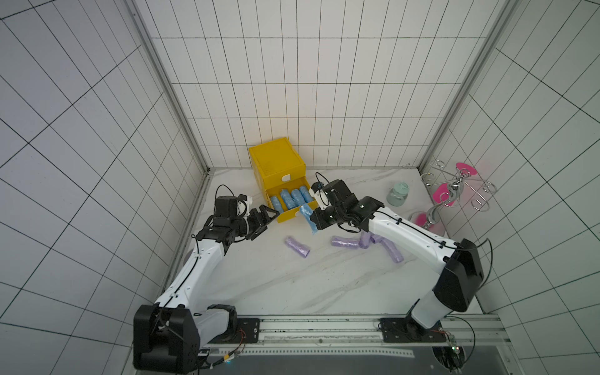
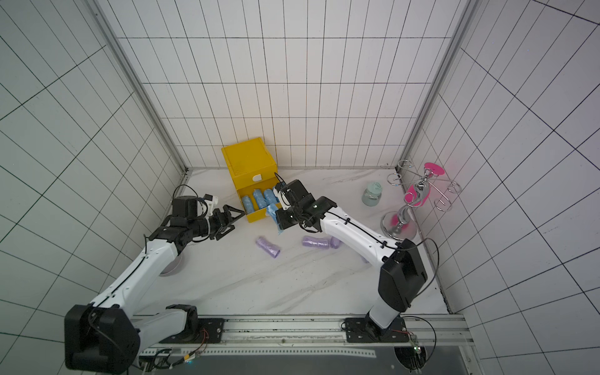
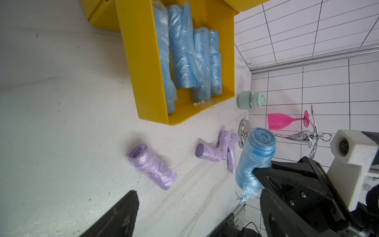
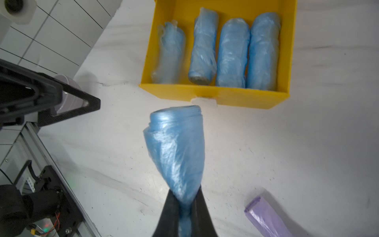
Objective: Sort the rolls of trash bags by color and place them into the drawer
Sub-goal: Pick up the roll of trash bags from the center of the board, then place the roll of trash bags in the drawer.
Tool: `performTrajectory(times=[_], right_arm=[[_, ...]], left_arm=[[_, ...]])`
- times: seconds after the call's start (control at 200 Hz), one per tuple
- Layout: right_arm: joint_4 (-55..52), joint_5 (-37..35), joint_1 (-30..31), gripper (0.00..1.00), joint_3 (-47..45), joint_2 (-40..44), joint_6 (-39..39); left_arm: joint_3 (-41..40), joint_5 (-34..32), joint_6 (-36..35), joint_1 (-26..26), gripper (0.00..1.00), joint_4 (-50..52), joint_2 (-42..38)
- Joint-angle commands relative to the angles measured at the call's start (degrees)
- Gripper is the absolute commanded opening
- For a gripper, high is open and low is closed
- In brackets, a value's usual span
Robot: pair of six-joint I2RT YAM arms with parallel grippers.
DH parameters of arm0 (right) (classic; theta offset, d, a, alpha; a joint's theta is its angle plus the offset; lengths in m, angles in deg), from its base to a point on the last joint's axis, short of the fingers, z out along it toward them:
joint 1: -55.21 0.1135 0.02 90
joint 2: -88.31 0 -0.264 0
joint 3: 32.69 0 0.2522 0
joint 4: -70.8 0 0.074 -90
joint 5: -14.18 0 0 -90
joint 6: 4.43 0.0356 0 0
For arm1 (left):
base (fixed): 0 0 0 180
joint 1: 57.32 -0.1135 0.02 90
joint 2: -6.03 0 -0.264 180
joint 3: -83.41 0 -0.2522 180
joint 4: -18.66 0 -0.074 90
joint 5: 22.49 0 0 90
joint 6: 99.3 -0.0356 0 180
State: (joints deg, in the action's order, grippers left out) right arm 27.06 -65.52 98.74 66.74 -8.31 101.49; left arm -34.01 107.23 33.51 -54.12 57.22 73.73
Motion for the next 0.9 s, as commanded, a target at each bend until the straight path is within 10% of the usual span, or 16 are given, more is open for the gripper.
performTrajectory(times=[0.0,0.42,0.894], right_arm=[[1.0,2.9,-0.1,0.00,8.0,-6.2,4.3],[-1.1,5.0,-0.6,0.00,36.4,-29.0,10.4],[-3.5,4.4,-1.5,0.10,42.0,-35.7,13.1]], left_arm=[[2.9,1.7,-0.9,-2.1,0.92,-2.3,1.7],[3.8,5.4,-1.3,-6.6,0.92,-3.2,3.8],[2.7,6.8,-1.7,-7.5,0.92,-3.7,4.1]])
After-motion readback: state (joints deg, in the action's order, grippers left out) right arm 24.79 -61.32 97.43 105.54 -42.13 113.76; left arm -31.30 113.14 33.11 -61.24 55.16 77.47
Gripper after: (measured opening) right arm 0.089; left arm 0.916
